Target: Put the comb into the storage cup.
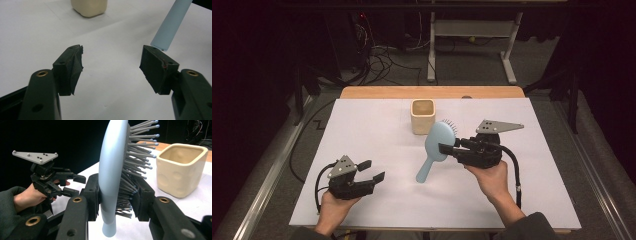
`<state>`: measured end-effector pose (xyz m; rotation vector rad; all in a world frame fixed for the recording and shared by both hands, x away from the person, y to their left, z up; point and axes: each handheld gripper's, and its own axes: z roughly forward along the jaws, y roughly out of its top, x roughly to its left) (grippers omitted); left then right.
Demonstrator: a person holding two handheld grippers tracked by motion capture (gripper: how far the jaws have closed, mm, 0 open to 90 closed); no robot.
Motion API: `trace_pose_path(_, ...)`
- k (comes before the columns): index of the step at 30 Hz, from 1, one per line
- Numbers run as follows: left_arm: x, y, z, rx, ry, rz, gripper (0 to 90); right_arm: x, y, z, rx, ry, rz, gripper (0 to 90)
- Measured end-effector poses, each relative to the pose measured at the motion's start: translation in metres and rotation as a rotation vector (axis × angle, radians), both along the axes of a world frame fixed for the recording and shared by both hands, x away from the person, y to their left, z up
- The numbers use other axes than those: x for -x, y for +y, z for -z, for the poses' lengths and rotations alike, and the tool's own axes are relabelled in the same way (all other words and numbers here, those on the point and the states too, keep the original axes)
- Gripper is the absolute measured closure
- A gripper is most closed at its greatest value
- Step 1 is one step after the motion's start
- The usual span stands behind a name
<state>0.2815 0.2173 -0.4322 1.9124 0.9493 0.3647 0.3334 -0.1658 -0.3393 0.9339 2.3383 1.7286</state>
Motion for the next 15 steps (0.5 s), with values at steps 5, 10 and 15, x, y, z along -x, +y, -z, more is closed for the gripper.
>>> trace_pose_path(5,0.002,0.011,0.006,0.004,-0.005,-0.028,33.5,-0.002,-0.001,-0.001,0.01,0.0,0.004,63.5)
trace_pose_path(10,0.006,0.023,0.009,0.013,-0.018,-0.054,33.1,-0.004,-0.002,-0.004,0.016,-0.004,0.01,63.5)
trace_pose_path(15,0.008,0.035,0.015,0.021,-0.015,-0.089,32.9,-0.005,-0.003,-0.007,0.027,-0.01,0.015,63.5)
